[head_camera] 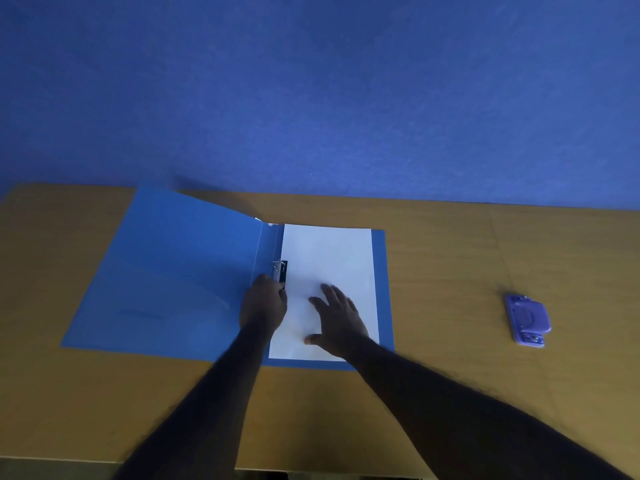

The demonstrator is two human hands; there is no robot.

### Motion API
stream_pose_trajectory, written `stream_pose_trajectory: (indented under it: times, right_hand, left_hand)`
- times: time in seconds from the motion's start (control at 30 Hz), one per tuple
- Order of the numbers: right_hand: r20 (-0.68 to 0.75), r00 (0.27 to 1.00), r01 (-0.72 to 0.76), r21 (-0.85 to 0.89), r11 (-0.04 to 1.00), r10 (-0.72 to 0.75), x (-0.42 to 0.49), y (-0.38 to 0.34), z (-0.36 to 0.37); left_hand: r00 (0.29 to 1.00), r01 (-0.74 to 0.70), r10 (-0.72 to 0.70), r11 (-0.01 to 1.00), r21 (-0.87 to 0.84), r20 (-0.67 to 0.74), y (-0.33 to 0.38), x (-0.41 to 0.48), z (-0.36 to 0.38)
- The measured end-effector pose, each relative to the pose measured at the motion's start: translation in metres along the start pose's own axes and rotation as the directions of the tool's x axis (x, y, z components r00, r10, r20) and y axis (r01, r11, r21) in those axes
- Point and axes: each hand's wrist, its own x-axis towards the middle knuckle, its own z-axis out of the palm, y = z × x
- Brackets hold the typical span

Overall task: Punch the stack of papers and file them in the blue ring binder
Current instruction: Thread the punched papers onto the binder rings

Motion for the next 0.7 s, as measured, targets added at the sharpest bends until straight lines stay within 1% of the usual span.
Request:
stream_pose_trajectory:
  times: [0.07,0.1,0.17,0.2,0.27,0.3,0.33,0.43,0.5,0.57,0.7]
  right_hand:
    - [-0.018,0.999,-0.047,0.013,0.999,0.047,-0.006,0.001,-0.002]
    - [-0.043,0.995,-0.093,0.035,0.995,0.094,-0.01,0.002,-0.003]
    - [-0.118,0.959,-0.243,0.119,0.963,0.257,-0.019,0.007,-0.005]
    - [-0.147,0.918,-0.341,0.179,0.923,0.368,-0.023,0.012,-0.006]
    - [-0.152,0.814,-0.508,0.283,0.814,0.561,-0.028,0.021,-0.009]
    - [-0.14,0.777,-0.555,0.306,0.773,0.613,-0.028,0.025,-0.01]
    - [-0.123,0.756,-0.582,0.322,0.746,0.643,-0.028,0.027,-0.011]
    - [-0.068,0.721,-0.616,0.392,0.683,0.689,-0.024,0.03,-0.016]
    - [-0.03,0.685,-0.651,0.422,0.631,0.728,-0.019,0.031,-0.02]
    - [-0.039,0.663,-0.657,0.449,0.605,0.748,-0.016,0.034,-0.023]
    - [-0.104,0.689,-0.532,0.599,0.598,0.717,-0.02,0.033,-0.029]
  left_hand:
    - [1.0,0.009,-0.009,1.0,0.011,0.003,0.003,-0.001,0.001]
    - [1.0,0.016,-0.016,1.0,0.012,0.003,0.003,-0.001,0.002]
    - [1.0,0.028,-0.028,1.0,0.011,0.004,0.004,-0.001,0.003]
    - [1.0,0.031,-0.031,1.0,0.006,0.001,0.004,-0.001,0.004]
    - [0.999,0.035,-0.035,0.999,-0.004,-0.007,0.002,-0.003,0.006]
    - [0.999,0.038,-0.038,0.999,-0.006,-0.011,0.001,-0.004,0.007]
    - [0.999,0.04,-0.04,0.999,-0.01,-0.011,0.001,-0.005,0.007]
    - [0.999,0.045,-0.045,0.998,-0.031,0.001,0.001,-0.008,0.006]
    - [0.998,0.055,-0.054,0.997,-0.049,0.015,0.002,-0.009,0.004]
    - [0.999,0.051,-0.05,0.994,-0.094,0.016,0.0,-0.009,0.001]
    - [0.999,0.022,-0.027,0.989,-0.148,-0.031,-0.002,-0.012,-0.007]
